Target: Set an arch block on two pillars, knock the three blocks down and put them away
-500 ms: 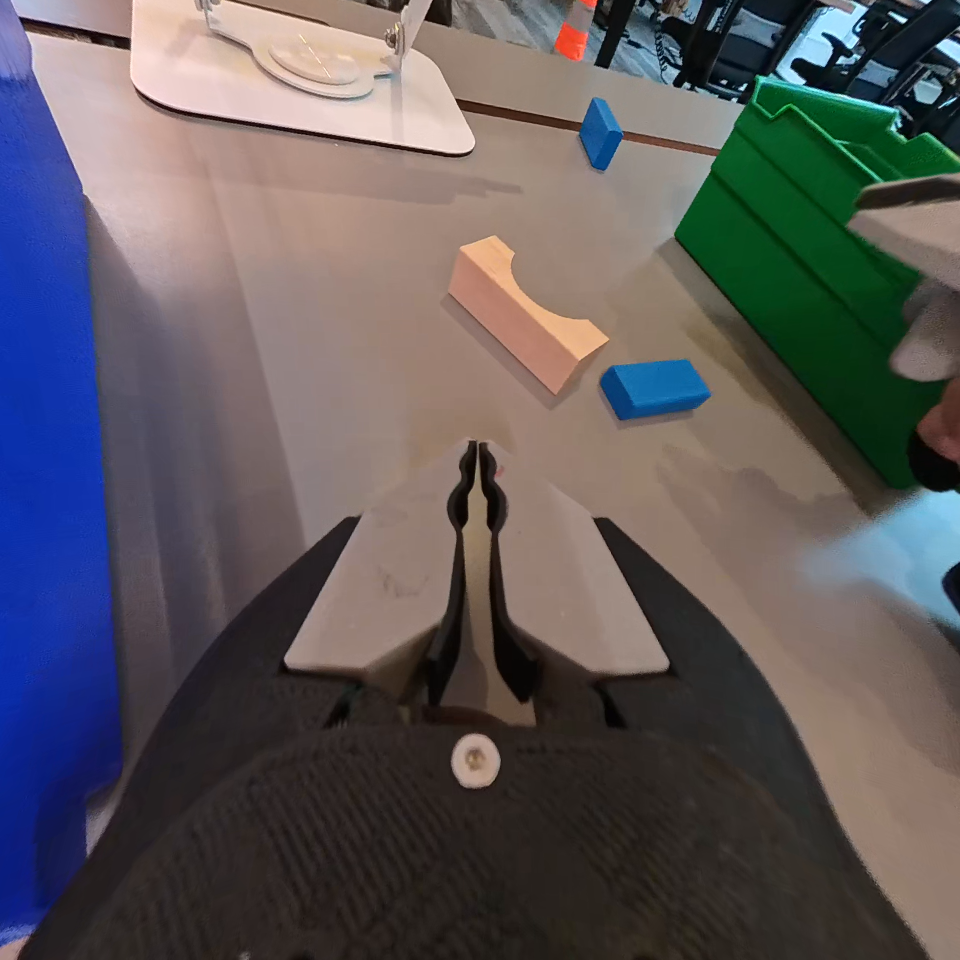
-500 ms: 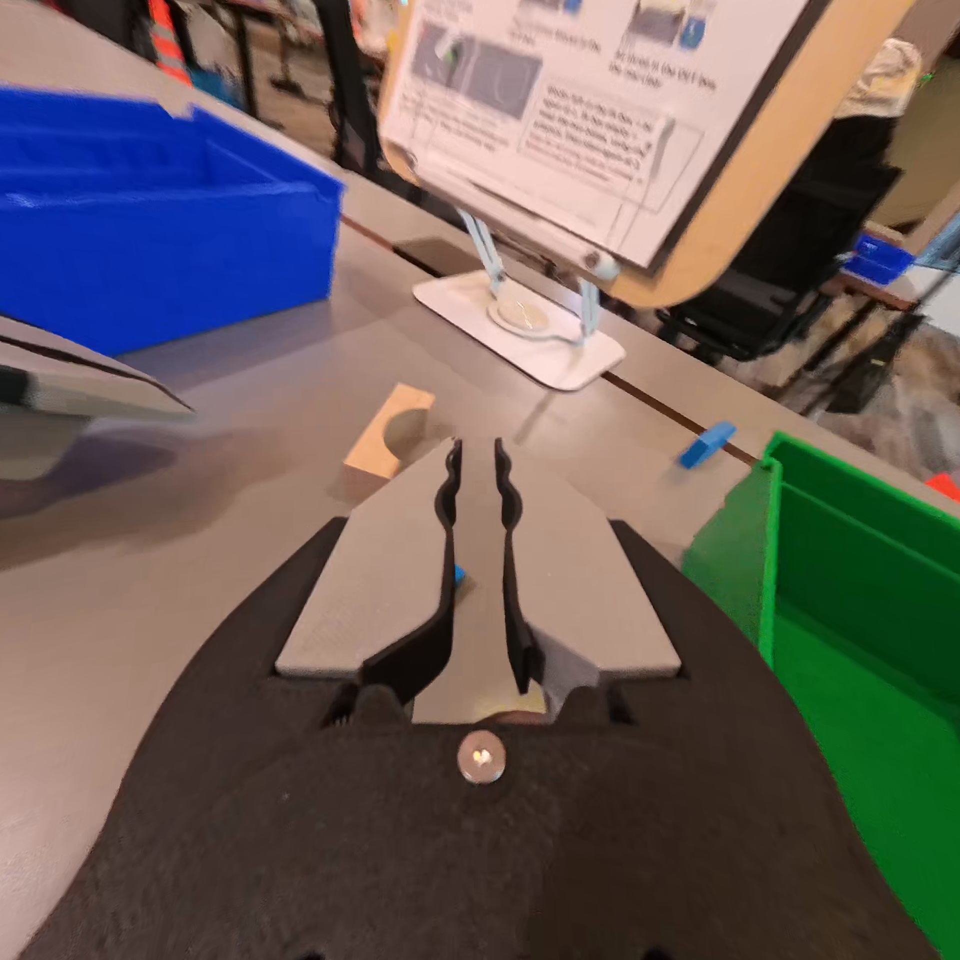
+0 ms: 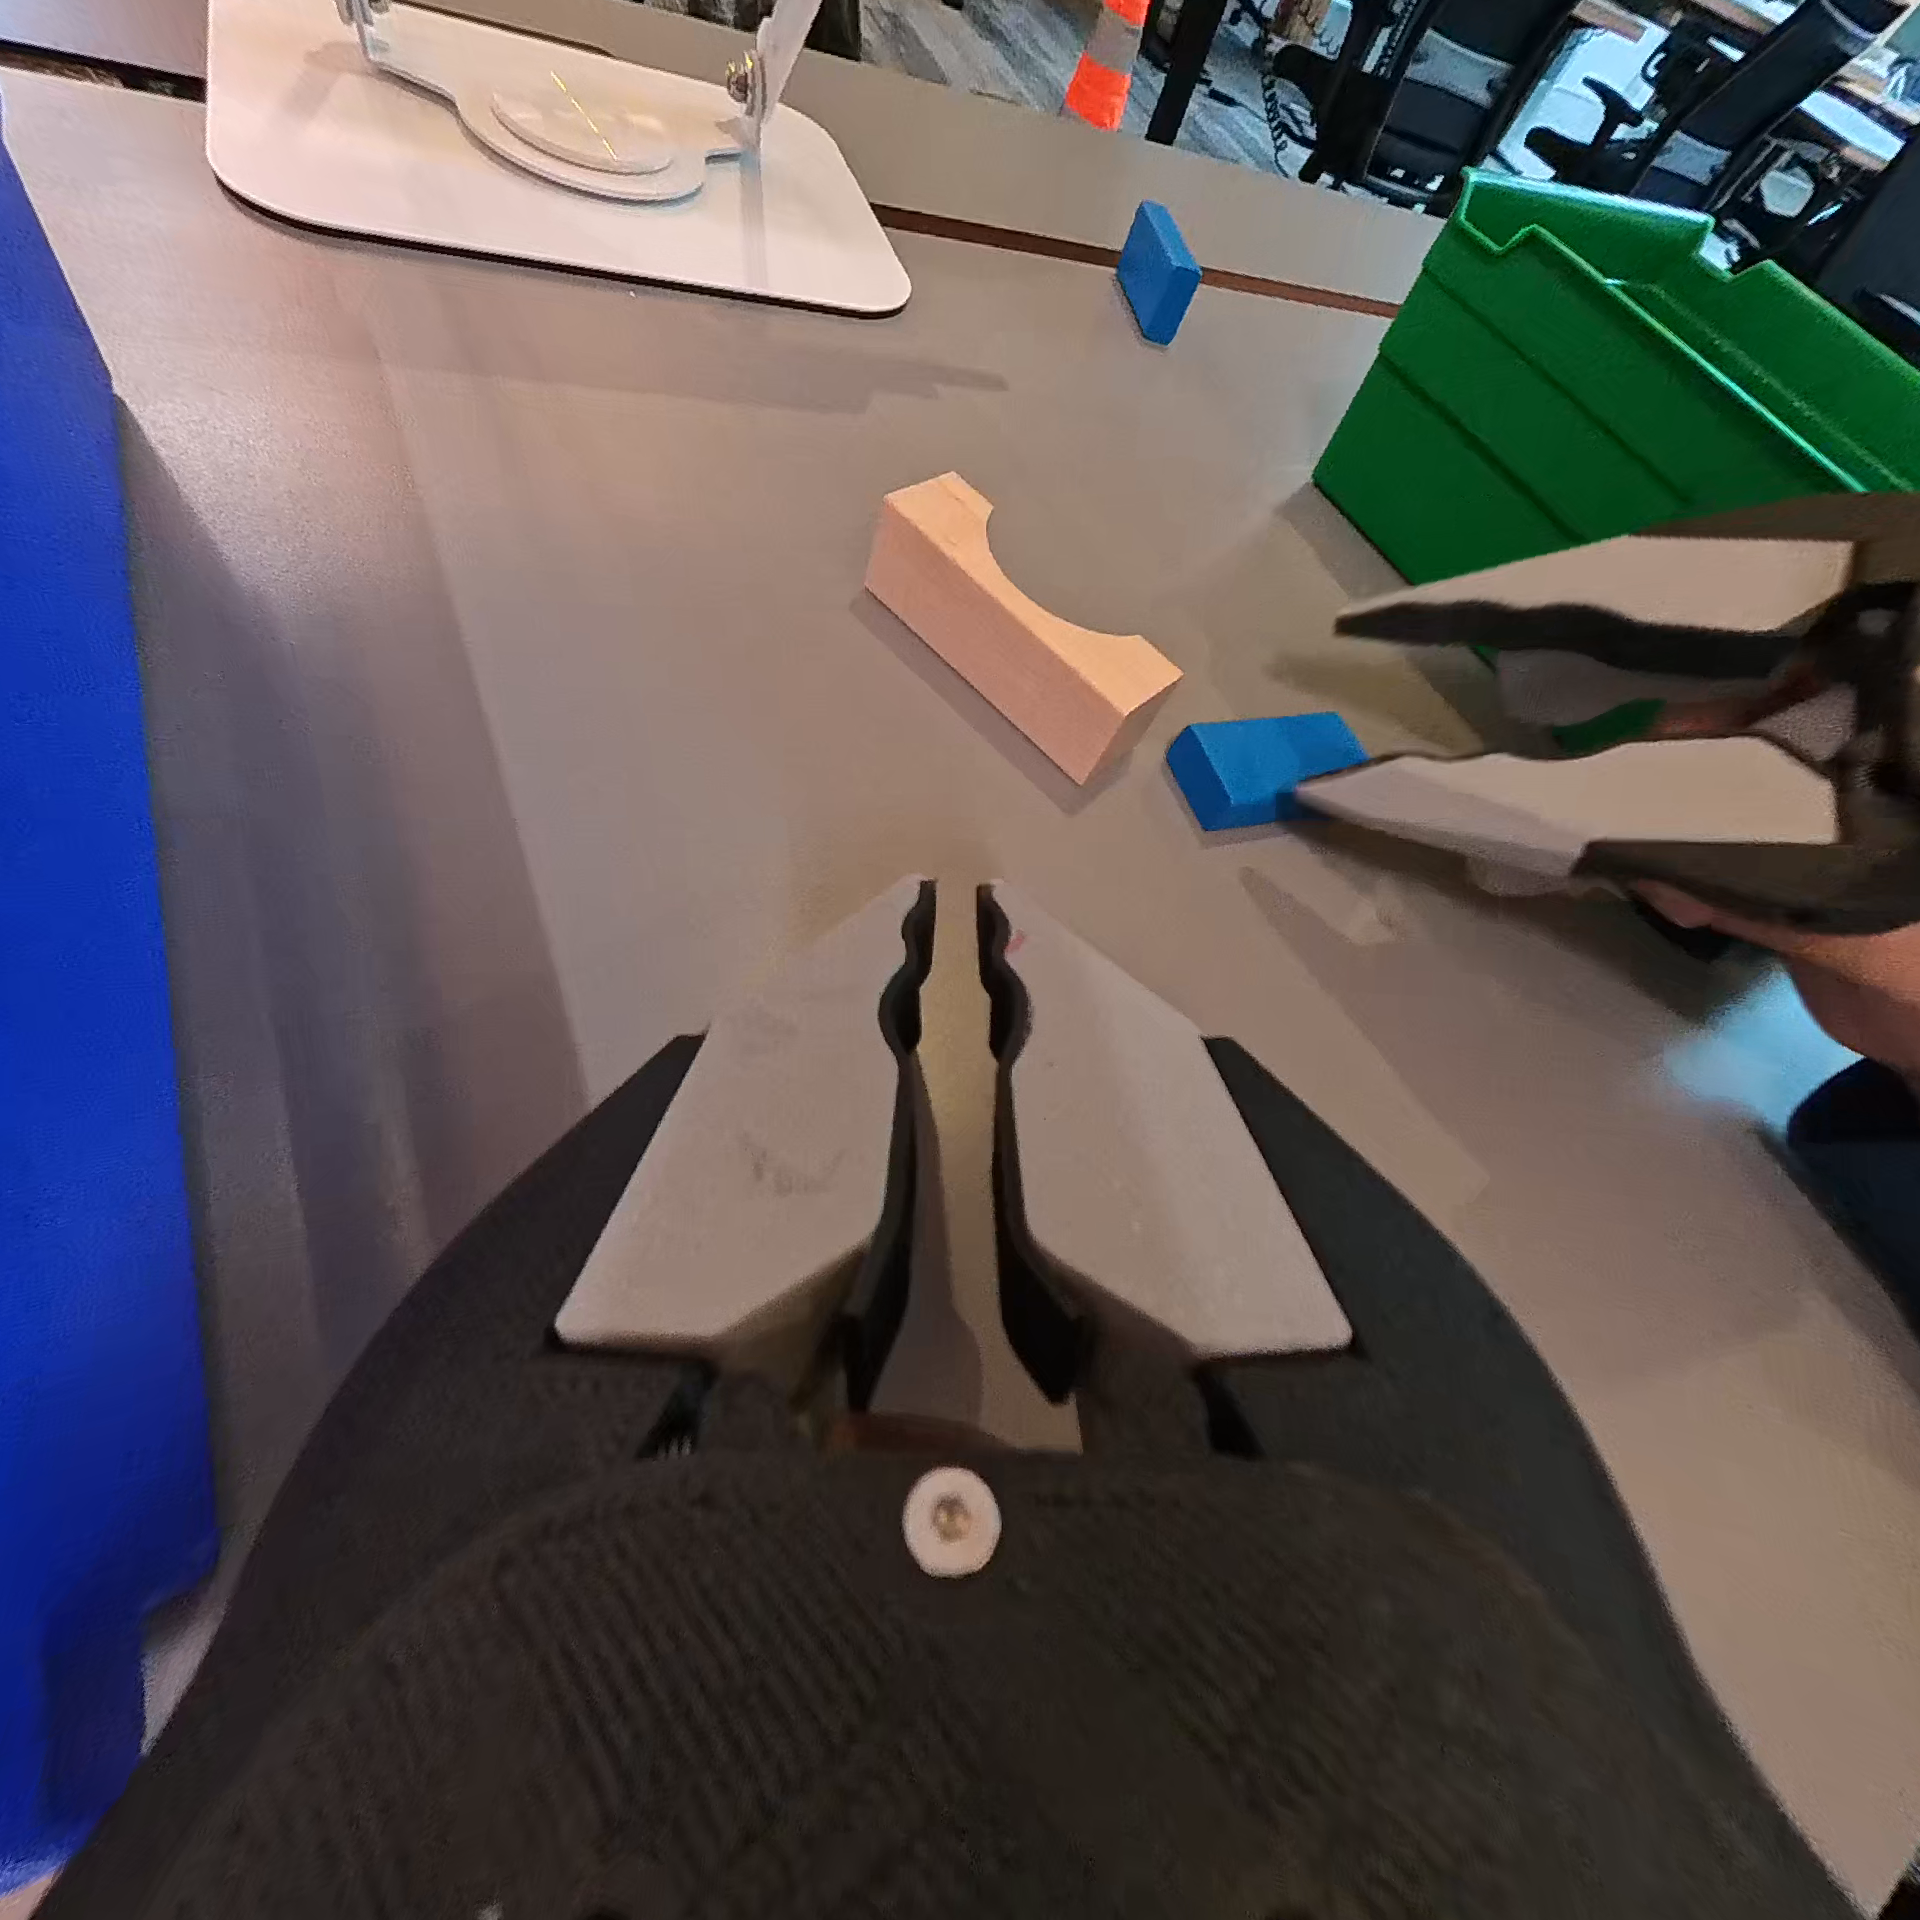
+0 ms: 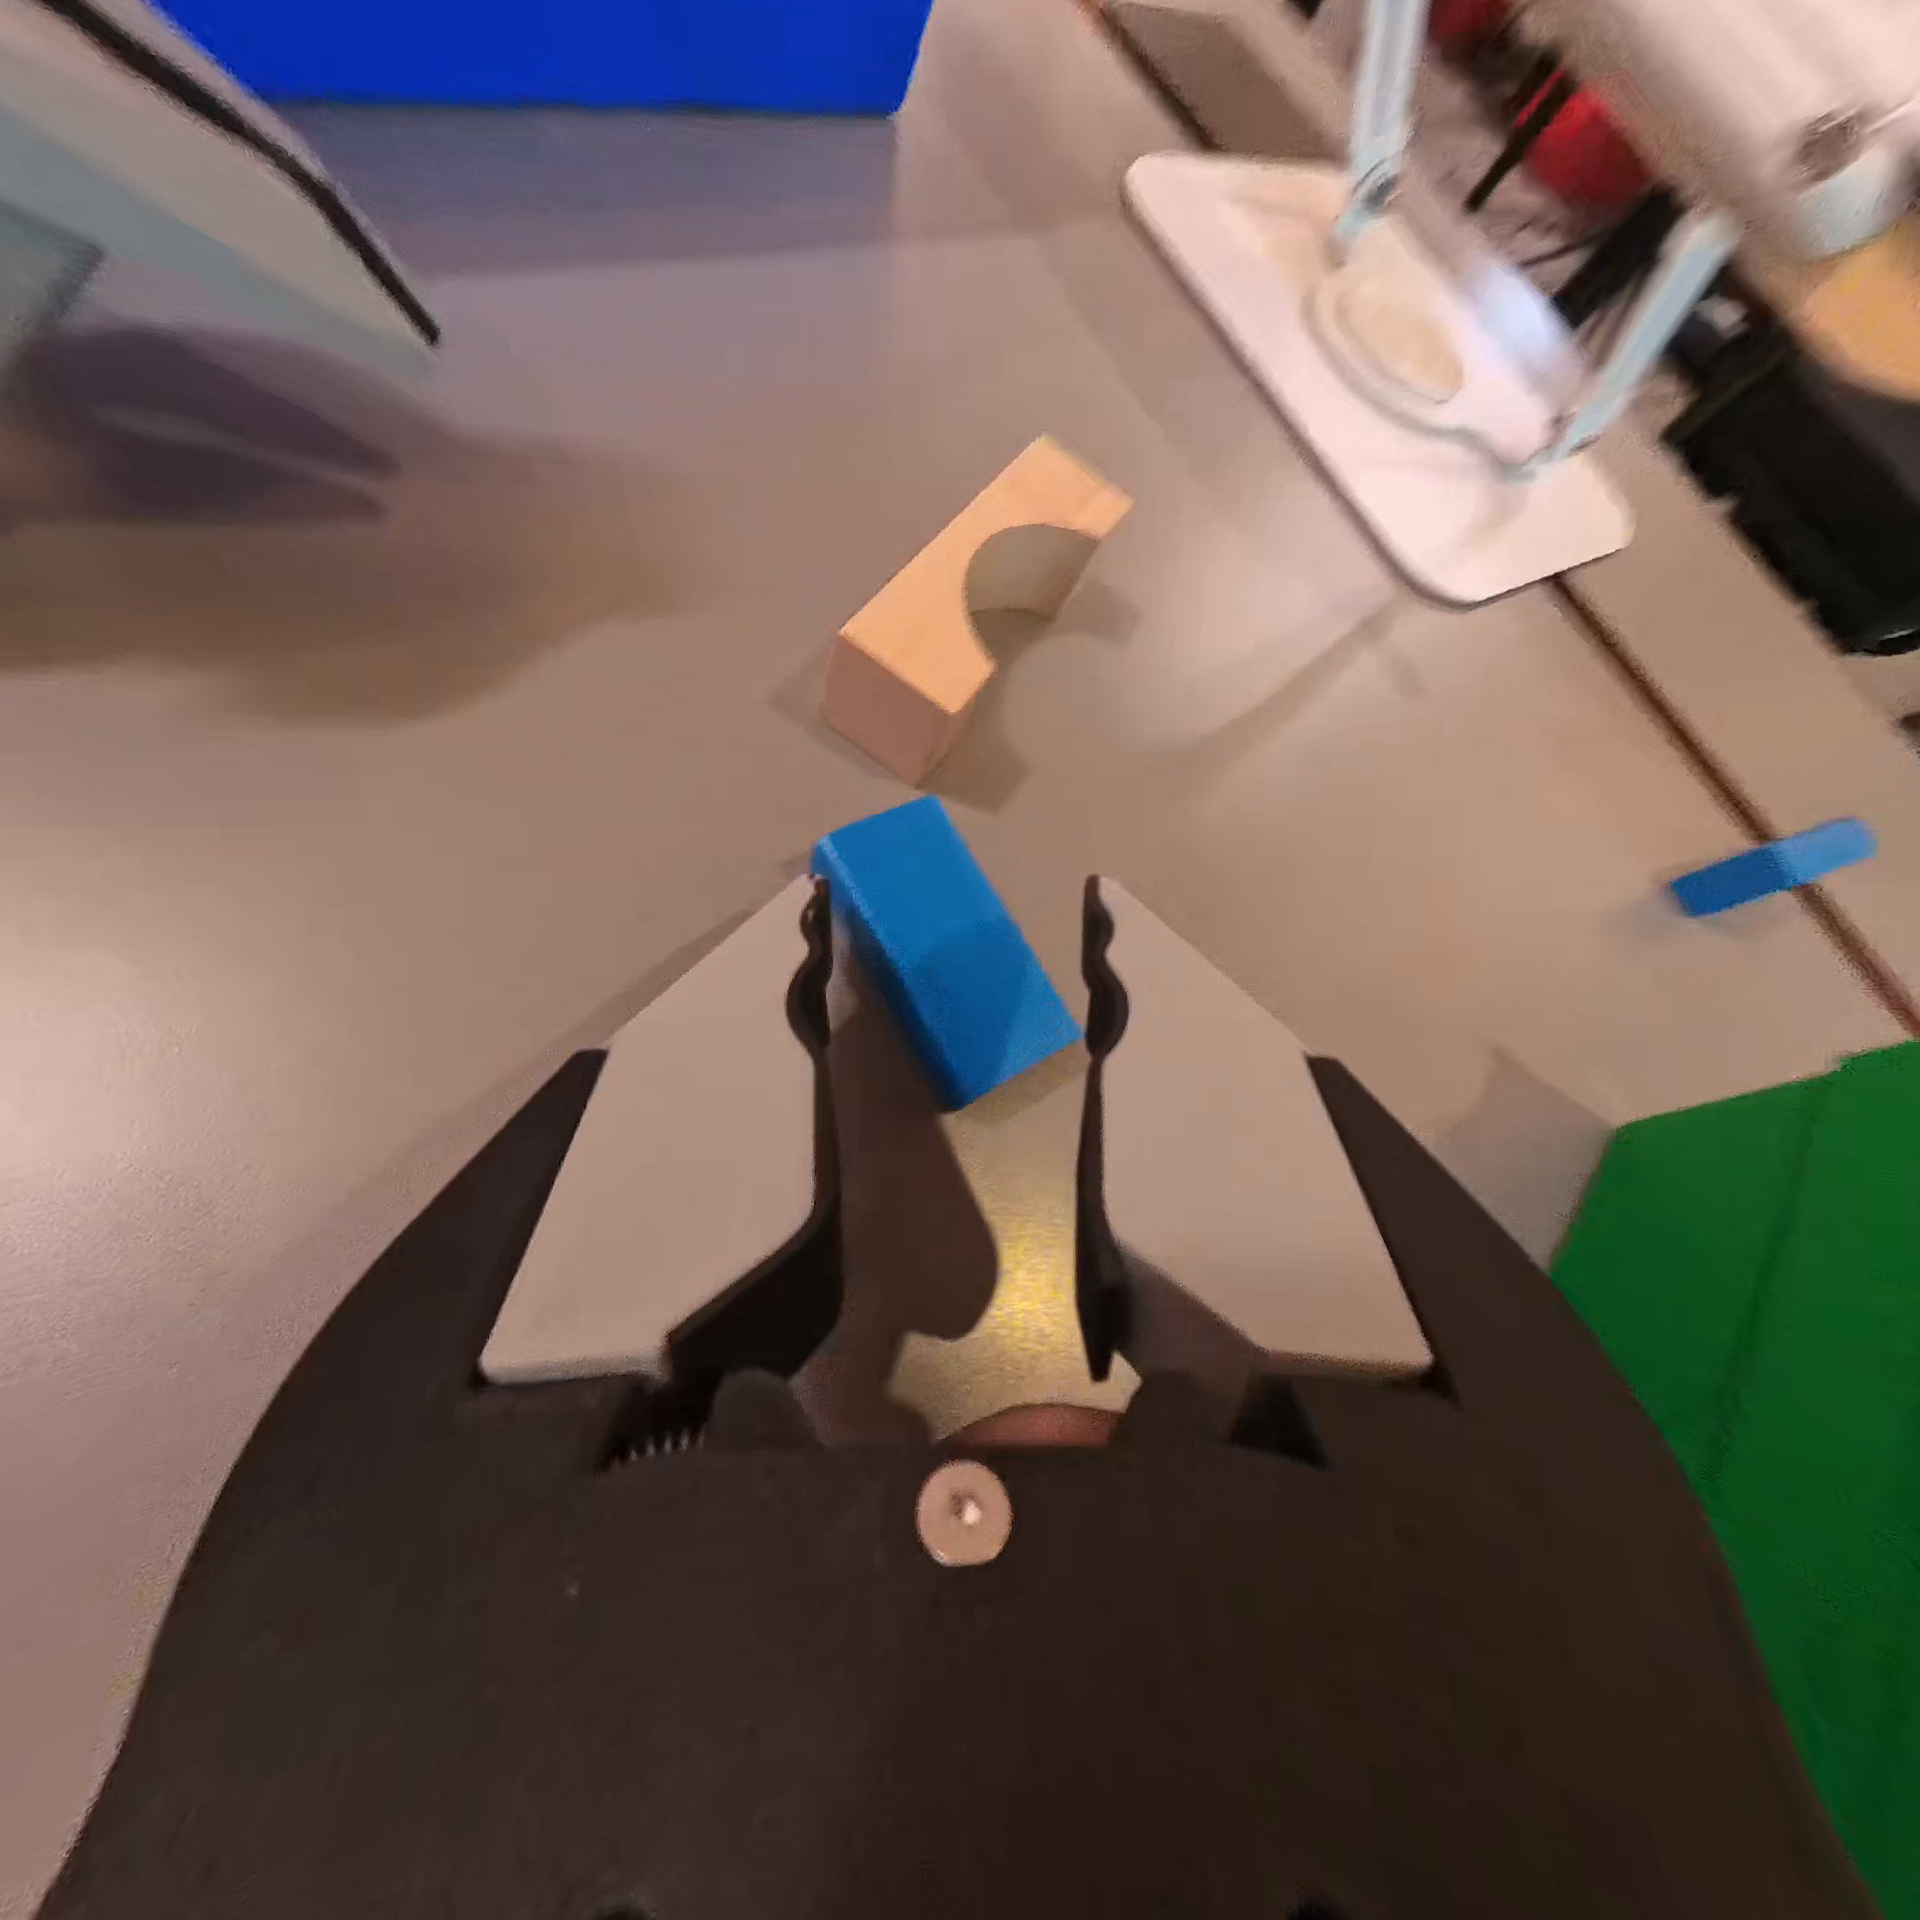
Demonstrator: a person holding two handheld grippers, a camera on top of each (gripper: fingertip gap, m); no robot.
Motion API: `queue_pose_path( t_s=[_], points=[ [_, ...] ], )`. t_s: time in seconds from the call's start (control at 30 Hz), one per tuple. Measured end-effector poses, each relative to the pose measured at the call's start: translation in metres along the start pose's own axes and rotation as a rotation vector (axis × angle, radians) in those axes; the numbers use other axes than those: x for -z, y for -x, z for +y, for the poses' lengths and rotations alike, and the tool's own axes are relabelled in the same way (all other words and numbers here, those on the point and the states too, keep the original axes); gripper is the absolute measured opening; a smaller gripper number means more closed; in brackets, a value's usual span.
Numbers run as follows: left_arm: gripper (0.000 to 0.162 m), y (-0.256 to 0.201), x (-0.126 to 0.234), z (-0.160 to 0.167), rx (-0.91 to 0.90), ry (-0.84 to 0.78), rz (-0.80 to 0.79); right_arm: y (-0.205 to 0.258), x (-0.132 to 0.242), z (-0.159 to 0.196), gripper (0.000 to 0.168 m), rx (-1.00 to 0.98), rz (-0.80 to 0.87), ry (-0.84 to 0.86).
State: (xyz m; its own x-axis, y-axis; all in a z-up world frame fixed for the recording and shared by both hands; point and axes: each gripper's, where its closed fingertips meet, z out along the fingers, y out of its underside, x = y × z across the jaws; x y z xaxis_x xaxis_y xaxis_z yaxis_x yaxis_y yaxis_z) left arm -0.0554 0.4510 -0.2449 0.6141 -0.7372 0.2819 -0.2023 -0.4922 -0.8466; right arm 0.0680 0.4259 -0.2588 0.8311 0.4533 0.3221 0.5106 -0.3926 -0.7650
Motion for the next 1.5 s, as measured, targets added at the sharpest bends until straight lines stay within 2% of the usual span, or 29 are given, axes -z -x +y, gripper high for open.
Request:
queue_pose_path(
  t_s=[0.07, 0.2, 0.37, 0.63, 0.8, 0.97, 1.07, 1.13, 1.2, 1.3, 1.43, 1.5],
  points=[
    [0.005, -0.001, 0.000, 0.001, -0.007, 0.003, 0.001, 0.008, -0.009, 0.013, 0.047, -0.017, -0.053, 0.071],
    [0.005, -0.002, 0.000, 0.001, -0.017, 0.005, 0.001, 0.006, -0.007, 0.014, 0.033, -0.083, -0.087, 0.066],
    [0.005, -0.003, -0.001, 0.002, -0.016, 0.015, 0.006, 0.019, -0.003, 0.009, 0.030, -0.091, -0.147, 0.050],
    [0.005, -0.003, -0.001, 0.003, -0.010, 0.018, 0.007, 0.014, 0.009, -0.020, 0.029, -0.082, -0.078, -0.075],
    [0.004, -0.004, -0.002, 0.003, -0.018, 0.023, 0.007, 0.015, -0.005, 0.008, 0.029, -0.071, -0.075, 0.076],
    [0.004, -0.004, -0.002, 0.003, -0.012, 0.024, 0.011, 0.026, -0.006, 0.005, 0.030, -0.117, -0.144, 0.064],
    [0.004, -0.004, -0.002, 0.003, -0.018, 0.024, 0.010, 0.017, -0.003, 0.000, 0.029, -0.080, -0.077, 0.037],
    [0.004, -0.004, -0.002, 0.003, -0.016, 0.023, 0.010, 0.016, 0.000, -0.004, 0.029, -0.117, -0.096, 0.010],
    [0.004, -0.004, -0.002, 0.003, -0.013, 0.023, 0.011, 0.021, -0.005, 0.006, 0.029, -0.152, -0.139, 0.062],
    [0.004, -0.004, -0.002, 0.003, -0.016, 0.024, 0.009, 0.016, -0.004, 0.003, 0.029, -0.101, -0.089, 0.048],
    [0.004, -0.004, -0.002, 0.003, -0.014, 0.024, 0.010, 0.027, -0.007, 0.008, 0.030, -0.165, -0.172, 0.068],
    [0.004, -0.004, -0.002, 0.004, -0.018, 0.026, 0.008, 0.026, -0.008, 0.009, 0.030, -0.147, -0.161, 0.085]
  ],
)
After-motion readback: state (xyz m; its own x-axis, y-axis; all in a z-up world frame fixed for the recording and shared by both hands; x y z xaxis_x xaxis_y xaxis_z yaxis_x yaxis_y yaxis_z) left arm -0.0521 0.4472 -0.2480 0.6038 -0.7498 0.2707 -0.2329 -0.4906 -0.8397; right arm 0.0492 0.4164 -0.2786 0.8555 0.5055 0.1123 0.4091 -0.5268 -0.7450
